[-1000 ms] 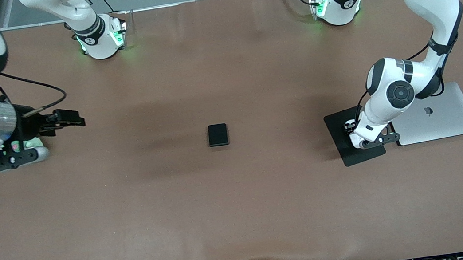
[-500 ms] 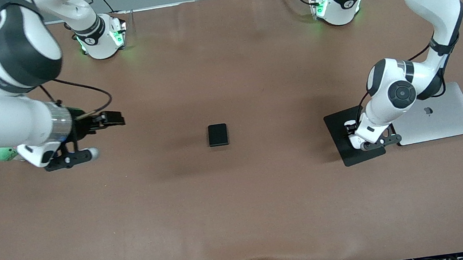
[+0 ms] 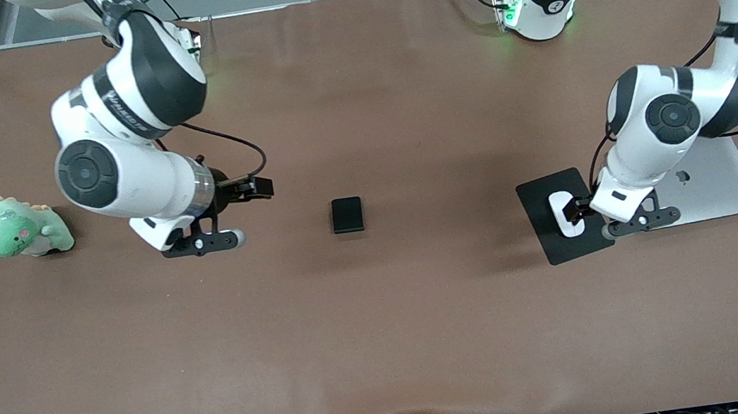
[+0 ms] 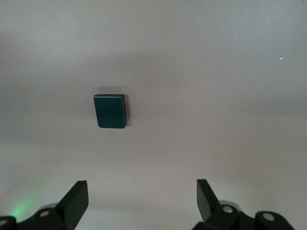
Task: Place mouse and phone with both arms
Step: 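Release the mouse on the pad while the right gripper reaches the phone, then grasp the black phone with the right gripper while the left gripper withdraws, then lift the phone with the right gripper and carry it toward the plush toy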
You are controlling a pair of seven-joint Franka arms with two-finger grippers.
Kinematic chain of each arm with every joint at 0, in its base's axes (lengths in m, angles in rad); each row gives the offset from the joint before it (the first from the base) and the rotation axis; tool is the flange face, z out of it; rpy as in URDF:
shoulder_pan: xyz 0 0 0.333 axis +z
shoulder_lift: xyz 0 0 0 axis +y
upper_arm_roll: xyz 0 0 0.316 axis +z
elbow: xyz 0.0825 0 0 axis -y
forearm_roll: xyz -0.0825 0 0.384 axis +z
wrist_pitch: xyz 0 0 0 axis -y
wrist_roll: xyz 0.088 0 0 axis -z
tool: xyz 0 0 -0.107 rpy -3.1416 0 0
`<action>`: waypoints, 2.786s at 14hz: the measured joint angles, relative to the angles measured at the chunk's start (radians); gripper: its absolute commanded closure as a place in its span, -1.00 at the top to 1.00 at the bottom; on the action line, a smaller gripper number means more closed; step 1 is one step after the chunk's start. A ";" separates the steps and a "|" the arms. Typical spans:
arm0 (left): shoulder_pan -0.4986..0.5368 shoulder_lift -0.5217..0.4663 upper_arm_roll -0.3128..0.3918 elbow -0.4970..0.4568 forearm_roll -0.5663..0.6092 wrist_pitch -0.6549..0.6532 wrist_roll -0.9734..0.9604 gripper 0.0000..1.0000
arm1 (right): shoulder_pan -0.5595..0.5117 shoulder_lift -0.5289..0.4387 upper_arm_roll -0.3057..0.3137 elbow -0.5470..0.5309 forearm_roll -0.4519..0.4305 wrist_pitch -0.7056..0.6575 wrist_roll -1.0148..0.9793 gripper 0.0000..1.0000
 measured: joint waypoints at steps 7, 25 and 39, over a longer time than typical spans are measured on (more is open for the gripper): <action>0.000 -0.046 -0.054 0.353 -0.003 -0.550 0.029 1.00 | 0.132 0.050 0.000 -0.155 0.000 0.284 0.101 1.00; -0.182 -0.329 0.321 0.406 -0.254 -0.765 0.354 1.00 | 0.278 0.334 -0.001 -0.164 -0.007 0.642 0.192 1.00; -0.203 -0.326 0.301 0.389 -0.256 -0.769 0.364 1.00 | 0.308 0.378 -0.006 -0.163 -0.049 0.689 0.209 -0.86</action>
